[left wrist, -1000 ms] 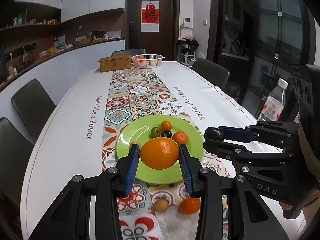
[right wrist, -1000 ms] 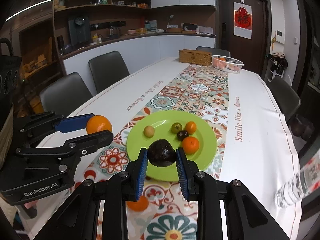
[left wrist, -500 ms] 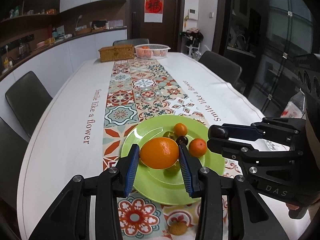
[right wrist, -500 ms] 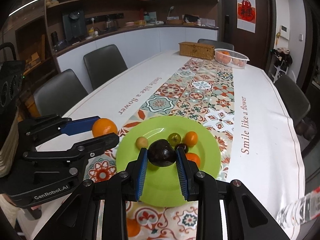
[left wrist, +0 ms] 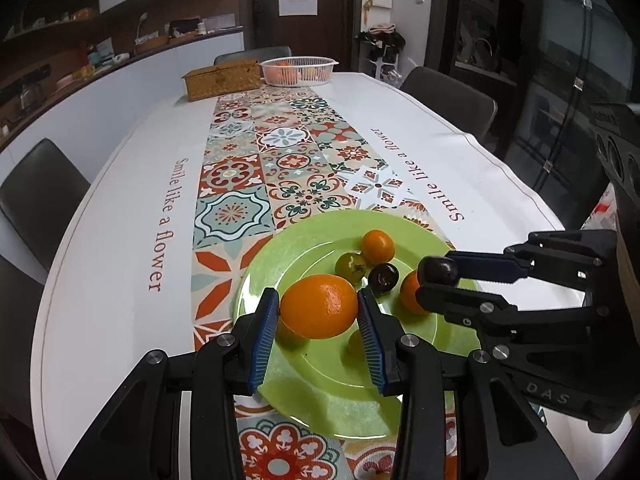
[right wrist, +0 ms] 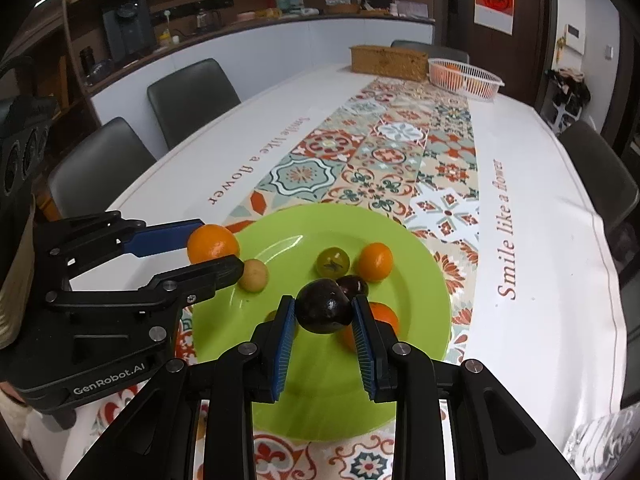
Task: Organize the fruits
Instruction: 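Carry the mandarin and the plum over the green plate with both tools, then lower both fruits onto the plate and open both tools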
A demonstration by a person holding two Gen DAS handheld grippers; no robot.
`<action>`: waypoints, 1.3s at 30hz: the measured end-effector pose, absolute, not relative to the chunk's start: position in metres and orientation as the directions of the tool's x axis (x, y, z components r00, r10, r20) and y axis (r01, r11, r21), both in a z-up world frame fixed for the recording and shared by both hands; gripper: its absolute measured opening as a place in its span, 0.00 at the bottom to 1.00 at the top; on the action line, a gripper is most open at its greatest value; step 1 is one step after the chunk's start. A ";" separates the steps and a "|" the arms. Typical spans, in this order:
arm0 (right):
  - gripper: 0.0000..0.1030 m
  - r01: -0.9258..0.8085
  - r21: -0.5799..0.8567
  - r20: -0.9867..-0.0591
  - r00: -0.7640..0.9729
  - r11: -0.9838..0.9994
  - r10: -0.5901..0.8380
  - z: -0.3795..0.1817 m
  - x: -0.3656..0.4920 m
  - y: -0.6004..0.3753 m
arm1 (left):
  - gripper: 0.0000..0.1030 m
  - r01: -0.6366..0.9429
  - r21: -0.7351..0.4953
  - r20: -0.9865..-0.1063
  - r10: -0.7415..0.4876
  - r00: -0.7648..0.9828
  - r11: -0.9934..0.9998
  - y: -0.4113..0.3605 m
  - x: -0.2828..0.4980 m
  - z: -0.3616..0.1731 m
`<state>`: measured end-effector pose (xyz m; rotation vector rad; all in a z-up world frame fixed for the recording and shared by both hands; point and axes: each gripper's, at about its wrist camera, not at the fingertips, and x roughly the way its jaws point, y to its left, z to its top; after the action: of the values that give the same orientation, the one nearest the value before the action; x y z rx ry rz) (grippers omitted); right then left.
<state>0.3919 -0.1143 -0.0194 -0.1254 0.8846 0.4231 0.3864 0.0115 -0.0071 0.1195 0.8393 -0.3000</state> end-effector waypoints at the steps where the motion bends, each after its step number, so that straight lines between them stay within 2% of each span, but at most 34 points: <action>1: 0.29 -0.403 0.062 -0.773 0.559 0.913 0.300 -0.021 0.394 -0.115 | 0.38 0.315 -0.019 -0.750 -0.221 0.623 0.949 0.011 0.388 -0.008; 5: 0.29 -0.396 0.073 -0.775 0.555 0.916 0.302 -0.022 0.399 -0.119 | 0.46 0.315 -0.009 -0.752 -0.214 0.624 0.949 0.009 0.388 -0.008; 16: 0.31 -0.394 0.059 -0.748 0.591 0.917 0.303 -0.006 0.379 -0.126 | 0.46 0.276 0.008 -0.721 -0.186 0.667 0.961 0.016 0.362 0.011; 21: 0.36 -0.401 0.029 -0.710 0.637 0.915 0.302 0.011 0.354 -0.130 | 0.46 0.261 0.042 -0.683 -0.163 0.712 0.964 0.014 0.334 0.030; 24: 0.36 -0.409 0.021 -0.683 0.661 0.912 0.312 0.023 0.336 -0.132 | 0.50 0.258 0.053 -0.655 -0.161 0.738 0.965 0.013 0.316 0.042; 27: 0.45 -0.406 0.013 -0.658 0.684 0.914 0.313 0.032 0.319 -0.135 | 0.51 0.253 0.063 -0.633 -0.157 0.758 0.965 0.016 0.295 0.051; 31: 0.45 -0.406 0.009 -0.635 0.704 0.914 0.319 0.041 0.297 -0.137 | 0.52 0.240 0.064 -0.615 -0.151 0.774 0.969 0.019 0.273 0.060; 33: 0.45 -0.405 0.012 -0.628 0.708 0.914 0.322 0.044 0.288 -0.138 | 0.56 0.232 0.074 -0.602 -0.142 0.786 0.970 0.021 0.263 0.063; 36: 0.51 -0.397 0.007 -0.617 0.721 0.918 0.316 0.047 0.275 -0.139 | 0.59 0.232 0.087 -0.587 -0.138 0.798 0.969 0.023 0.247 0.067; 39: 0.51 -0.401 -0.009 -0.605 0.732 0.916 0.314 0.048 0.260 -0.137 | 0.63 0.236 0.099 -0.577 -0.137 0.805 0.967 0.025 0.232 0.069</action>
<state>0.2604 -0.1366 0.0484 -0.1425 0.6385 0.3948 0.2324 0.0249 0.0689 0.1696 0.6030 -0.2007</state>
